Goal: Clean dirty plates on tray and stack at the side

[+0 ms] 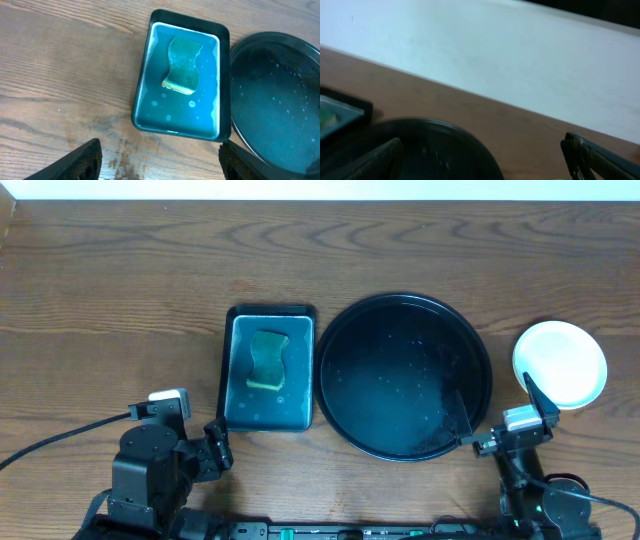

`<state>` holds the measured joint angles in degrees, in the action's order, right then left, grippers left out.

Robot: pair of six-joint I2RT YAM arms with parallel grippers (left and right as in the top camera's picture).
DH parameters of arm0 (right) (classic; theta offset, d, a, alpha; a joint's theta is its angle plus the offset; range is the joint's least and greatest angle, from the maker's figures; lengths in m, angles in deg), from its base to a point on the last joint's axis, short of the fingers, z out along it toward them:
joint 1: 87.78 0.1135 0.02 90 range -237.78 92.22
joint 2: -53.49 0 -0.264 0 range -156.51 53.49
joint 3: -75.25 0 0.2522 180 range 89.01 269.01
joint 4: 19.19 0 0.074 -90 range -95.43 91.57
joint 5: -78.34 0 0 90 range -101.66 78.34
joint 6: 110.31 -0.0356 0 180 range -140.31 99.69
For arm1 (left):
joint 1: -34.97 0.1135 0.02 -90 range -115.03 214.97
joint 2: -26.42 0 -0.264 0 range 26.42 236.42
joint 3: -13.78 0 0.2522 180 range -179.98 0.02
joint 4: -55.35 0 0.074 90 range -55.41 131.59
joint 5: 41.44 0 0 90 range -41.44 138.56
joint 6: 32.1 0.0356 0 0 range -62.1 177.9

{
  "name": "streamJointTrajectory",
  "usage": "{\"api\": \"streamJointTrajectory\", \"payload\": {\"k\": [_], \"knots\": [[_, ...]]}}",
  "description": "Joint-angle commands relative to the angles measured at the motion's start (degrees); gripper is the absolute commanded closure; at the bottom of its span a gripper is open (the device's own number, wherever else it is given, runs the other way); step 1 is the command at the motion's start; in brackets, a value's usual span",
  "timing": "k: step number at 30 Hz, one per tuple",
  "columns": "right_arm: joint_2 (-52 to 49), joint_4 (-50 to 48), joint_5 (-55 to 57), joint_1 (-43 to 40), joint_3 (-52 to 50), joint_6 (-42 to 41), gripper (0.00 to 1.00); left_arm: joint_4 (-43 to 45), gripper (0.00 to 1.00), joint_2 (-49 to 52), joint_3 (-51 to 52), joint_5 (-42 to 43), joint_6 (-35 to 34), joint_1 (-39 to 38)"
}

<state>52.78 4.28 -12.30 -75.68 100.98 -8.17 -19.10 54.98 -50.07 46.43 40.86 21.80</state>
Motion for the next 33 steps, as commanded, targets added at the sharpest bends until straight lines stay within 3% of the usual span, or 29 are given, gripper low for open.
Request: {"api": "streamJointTrajectory", "payload": {"k": [1,7,14,20,33], "knots": [[0.42,-4.83,0.00,-1.51,-3.63,-4.85,0.01,-0.15,0.24,-0.04,0.28,-0.92,0.50,0.24],[0.42,-17.11,0.00,-3.21,-11.69,-6.99,0.01,-0.15,0.24,-0.04,0.28,-0.92,0.50,0.24],[0.44,-15.41,2.38,-4.68,-11.65,-7.41,0.01,-0.15,0.24,-0.04,0.28,-0.92,0.50,0.24],[0.44,-5.55,5.77,-4.68,-11.65,-11.54,0.01,-0.15,0.24,-0.04,0.28,-0.94,0.48,0.24],[0.44,-5.79,4.72,-4.66,-11.65,-11.28,0.01,-0.15,0.24,-0.04,0.28,-0.92,0.50,0.24]]}}
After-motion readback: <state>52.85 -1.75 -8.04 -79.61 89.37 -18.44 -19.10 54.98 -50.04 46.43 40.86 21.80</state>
